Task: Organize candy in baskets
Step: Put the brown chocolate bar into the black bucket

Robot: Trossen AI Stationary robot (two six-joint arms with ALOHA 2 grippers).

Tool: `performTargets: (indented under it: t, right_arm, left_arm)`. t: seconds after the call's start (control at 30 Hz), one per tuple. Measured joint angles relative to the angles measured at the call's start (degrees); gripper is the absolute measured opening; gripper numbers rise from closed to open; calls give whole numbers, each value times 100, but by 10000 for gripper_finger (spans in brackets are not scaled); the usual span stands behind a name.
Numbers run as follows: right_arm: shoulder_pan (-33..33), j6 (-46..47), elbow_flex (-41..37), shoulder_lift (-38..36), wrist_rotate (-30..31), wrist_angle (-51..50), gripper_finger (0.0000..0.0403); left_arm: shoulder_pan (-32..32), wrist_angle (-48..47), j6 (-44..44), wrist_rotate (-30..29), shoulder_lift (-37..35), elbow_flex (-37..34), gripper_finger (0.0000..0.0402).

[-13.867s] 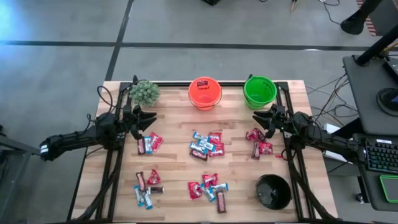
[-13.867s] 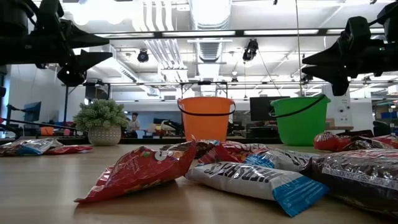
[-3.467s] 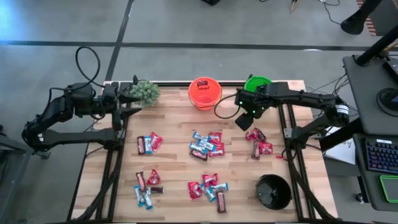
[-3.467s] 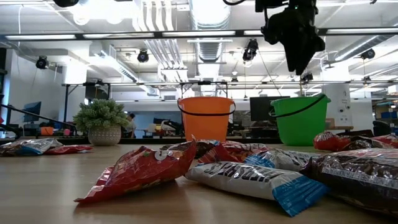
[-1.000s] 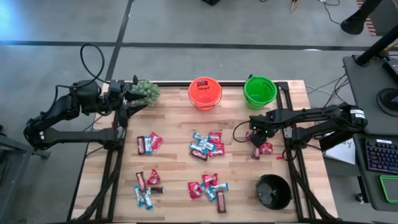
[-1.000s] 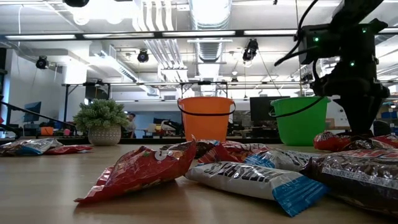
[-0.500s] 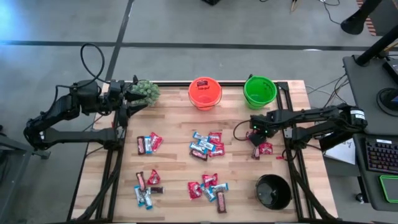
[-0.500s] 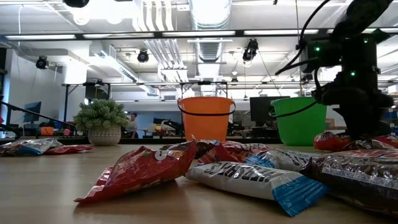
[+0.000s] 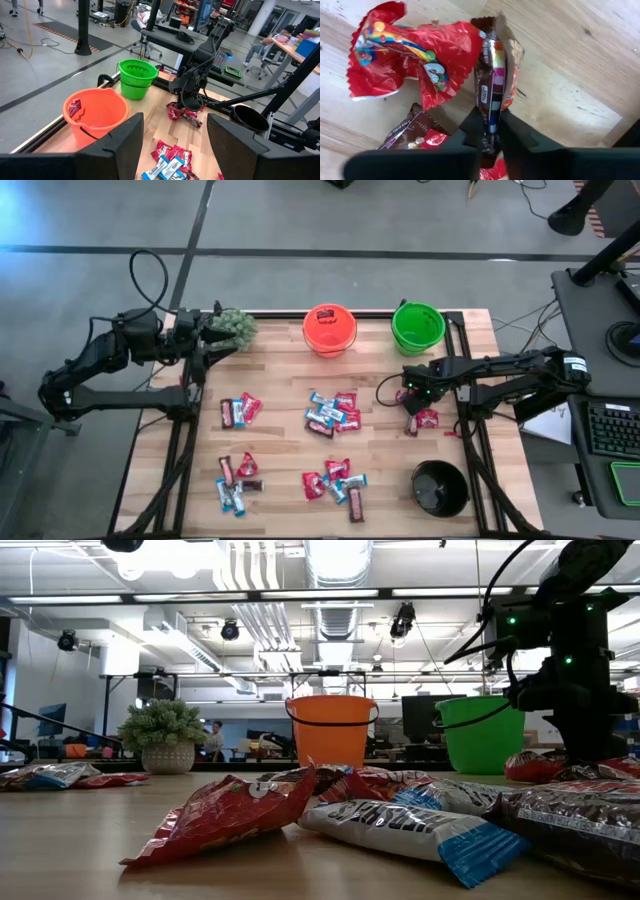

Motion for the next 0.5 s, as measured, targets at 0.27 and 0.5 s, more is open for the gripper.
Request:
performTargets:
  t: [0.27, 0.5]
  right_arm:
    - [0, 102, 13, -4, -67, -63, 14]
    - [0, 123, 317, -104, -152, -410, 13]
  left_arm:
    - [-2, -2, 0, 2, 0, 0, 201]
    - [-2, 0, 0, 7, -2, 0, 201]
